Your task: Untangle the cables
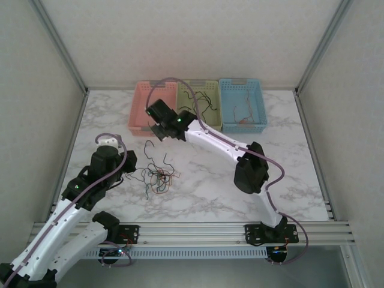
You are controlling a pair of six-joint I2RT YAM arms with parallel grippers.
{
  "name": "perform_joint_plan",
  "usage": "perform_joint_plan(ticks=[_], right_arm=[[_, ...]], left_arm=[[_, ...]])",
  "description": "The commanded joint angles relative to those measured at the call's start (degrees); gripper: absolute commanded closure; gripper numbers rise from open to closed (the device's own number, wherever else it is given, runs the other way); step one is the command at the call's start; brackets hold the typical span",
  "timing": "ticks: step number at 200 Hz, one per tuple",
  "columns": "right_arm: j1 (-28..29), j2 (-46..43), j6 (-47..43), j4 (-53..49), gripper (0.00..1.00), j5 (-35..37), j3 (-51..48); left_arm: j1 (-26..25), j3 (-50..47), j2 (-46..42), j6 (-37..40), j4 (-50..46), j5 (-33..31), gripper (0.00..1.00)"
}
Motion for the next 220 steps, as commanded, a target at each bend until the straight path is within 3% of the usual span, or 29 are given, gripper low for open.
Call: perform_joint_plan(ticks=[1,29,61,81,93,135,152,196,220], right_arm=[[-2.02,6.46,1.08,-1.52,1.00,2.47,9.39],[-5.14,17.24,6.23,-3.45,1.00,1.30,25.17],[-6.76,25.26,7.01,1.03,1.00,-0.85,34.24],[-7.15,26.47,6.83,5.05,0.70,-3.42,33.84],[-7.27,26.67,6.79,5.77,0.58,-4.89,33.92],[-7.33,21.74,6.09,2.23,0.51,-7.99,33.05],[-7.29,16.48,6.74,0.60,0.53,-10.28,28.42],[-6.34,-6.41,10.12,10.51,0.57,-17.03,-5.11],[-5.97,-15.31,11.94,12.97,0.58,-18.72,-18.57]], left_arm=[[0.52,-0.22,-0.80,-0.81,-2.21,-0.01,0.84],[0.59,0.26,-1.19,-0.98,-3.50,-0.32,0.83],[0.59,0.20,-1.44,-1.72,-4.27,0.57,0.70],[0.59,-0.24,-1.64,-2.59,-4.38,0.67,0.51],[0.59,-0.75,-1.62,-3.28,-4.11,0.95,0.44],[0.58,-4.42,-0.70,-5.65,-1.76,3.04,0.35],[0.59,-6.10,0.25,-7.37,-1.03,2.61,0.31],[0.59,-9.97,5.67,-12.00,0.79,0.38,0.25],[0.65,-12.23,9.57,-13.46,4.88,2.83,0.25]])
